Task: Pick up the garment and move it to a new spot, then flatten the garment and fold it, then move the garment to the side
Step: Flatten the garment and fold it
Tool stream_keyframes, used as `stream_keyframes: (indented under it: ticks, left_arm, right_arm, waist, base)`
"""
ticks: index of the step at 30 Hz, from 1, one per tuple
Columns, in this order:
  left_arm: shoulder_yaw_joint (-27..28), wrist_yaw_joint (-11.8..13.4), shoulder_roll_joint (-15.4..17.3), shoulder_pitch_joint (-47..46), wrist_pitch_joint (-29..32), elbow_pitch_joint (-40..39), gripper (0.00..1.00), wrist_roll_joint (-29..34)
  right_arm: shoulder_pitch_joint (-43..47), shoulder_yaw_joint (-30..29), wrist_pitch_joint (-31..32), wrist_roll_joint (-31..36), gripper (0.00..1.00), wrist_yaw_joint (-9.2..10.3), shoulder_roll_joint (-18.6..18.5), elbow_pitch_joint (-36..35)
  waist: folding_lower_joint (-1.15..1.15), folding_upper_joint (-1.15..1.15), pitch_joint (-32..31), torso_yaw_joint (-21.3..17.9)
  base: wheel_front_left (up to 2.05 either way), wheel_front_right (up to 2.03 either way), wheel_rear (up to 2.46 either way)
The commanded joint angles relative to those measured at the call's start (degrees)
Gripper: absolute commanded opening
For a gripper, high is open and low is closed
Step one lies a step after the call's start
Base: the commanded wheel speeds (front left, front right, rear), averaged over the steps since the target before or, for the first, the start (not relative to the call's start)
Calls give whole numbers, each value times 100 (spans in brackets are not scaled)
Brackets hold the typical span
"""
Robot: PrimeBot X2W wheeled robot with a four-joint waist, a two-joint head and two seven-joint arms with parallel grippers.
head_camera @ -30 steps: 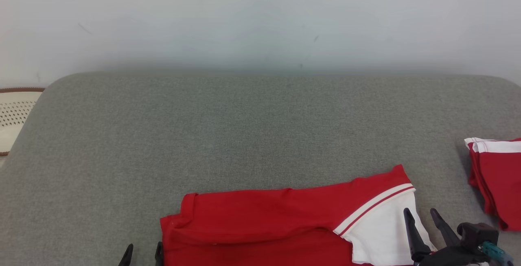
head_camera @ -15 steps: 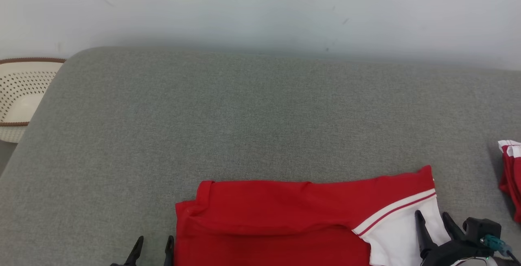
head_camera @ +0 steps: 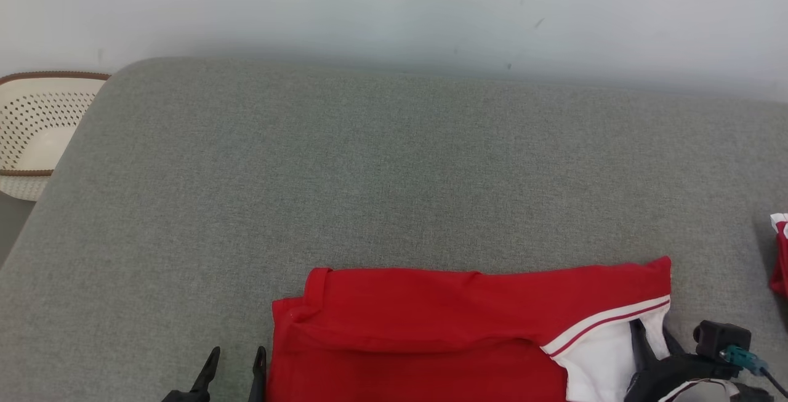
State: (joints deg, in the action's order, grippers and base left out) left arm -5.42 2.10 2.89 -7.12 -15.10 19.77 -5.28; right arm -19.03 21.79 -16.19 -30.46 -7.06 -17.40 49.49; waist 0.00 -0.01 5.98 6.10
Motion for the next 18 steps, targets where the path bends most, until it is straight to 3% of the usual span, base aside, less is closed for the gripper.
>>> stream_keyframes:
  ticks: [1, 7, 18]
  left_arm:
    - [1, 4, 5, 2, -4, -18, 100, -40]
    - [-29, 7, 5, -7, -4, -43, 100, -65]
    - [-154, -40, 6, 45, -4, -87, 100, -96]
  right_arm:
    - [156, 329, 196, -114, 0, -72, 270, 150]
    - [-1, 512, 169, -399, 0, -56, 11, -74]
    - [-199, -286, 107, -144, 0, -37, -585, -249]
  waist:
    - [0, 1, 0, -7]
    - [0, 1, -35, -28]
    - [0, 1, -149, -99]
  base:
    - [0, 0, 0]
    - [0, 0, 0]
    - [0, 0, 0]
